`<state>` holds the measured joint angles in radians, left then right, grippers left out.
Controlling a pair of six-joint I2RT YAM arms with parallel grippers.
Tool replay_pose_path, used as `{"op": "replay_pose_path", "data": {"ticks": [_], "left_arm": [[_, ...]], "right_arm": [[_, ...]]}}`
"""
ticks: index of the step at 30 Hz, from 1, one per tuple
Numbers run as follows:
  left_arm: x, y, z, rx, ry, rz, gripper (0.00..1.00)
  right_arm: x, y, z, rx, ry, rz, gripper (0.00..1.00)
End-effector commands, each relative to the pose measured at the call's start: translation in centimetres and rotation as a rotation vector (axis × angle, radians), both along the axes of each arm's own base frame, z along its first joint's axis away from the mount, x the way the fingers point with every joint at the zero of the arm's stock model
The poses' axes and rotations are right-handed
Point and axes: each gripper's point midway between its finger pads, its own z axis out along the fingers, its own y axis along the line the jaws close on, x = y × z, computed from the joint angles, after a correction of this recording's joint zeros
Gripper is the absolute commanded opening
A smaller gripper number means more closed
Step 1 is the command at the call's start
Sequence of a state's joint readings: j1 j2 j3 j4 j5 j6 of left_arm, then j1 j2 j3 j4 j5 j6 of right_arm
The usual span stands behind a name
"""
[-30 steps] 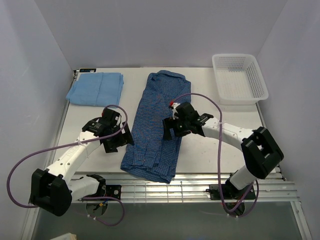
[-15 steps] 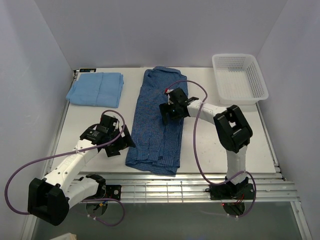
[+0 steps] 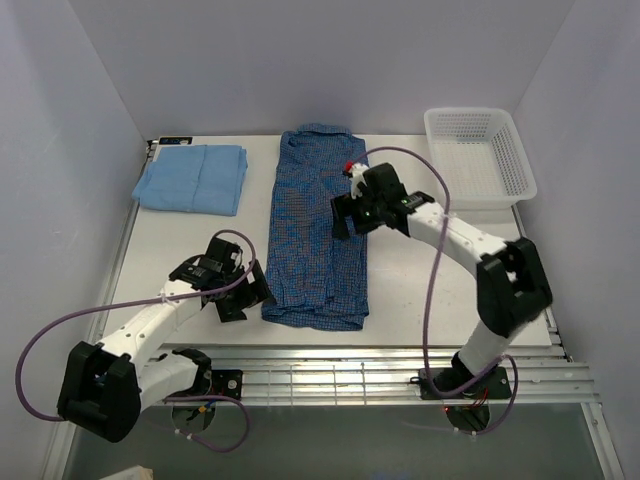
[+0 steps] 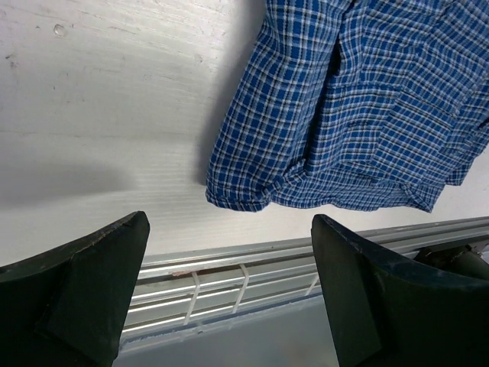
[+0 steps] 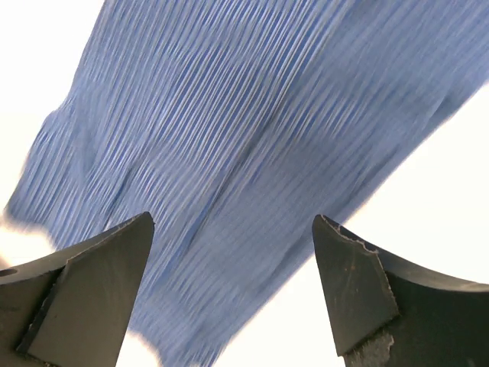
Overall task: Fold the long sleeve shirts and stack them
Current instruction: Fold the shirt
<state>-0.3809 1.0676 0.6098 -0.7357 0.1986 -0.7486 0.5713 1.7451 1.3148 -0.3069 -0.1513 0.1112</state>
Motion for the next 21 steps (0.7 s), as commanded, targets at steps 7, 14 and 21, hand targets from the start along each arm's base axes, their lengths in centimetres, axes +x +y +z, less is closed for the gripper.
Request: {"op": "replay_pose_path", "data": {"ticks": [7,14,21], "left_arm": [[1.7,-1.8,-1.7,-0.075,-0.014,-0.019,0.95],[0.5,-2.5,-3.4,-0.108,0.075,-0.06,0.65],[-1.0,-2.4,-4.2,-0.143,0.088,-0.033,0.45]], "right_arm": [[-16.3,-5.2,-3.0,0.177,0.239,0.016,0.9],[-22.7,-6.7,-6.7,0.209,0.404,-0.016,0.91],[-25.0,-5.4,-9.3,0.208,0.472,-0.031,0.97]]}}
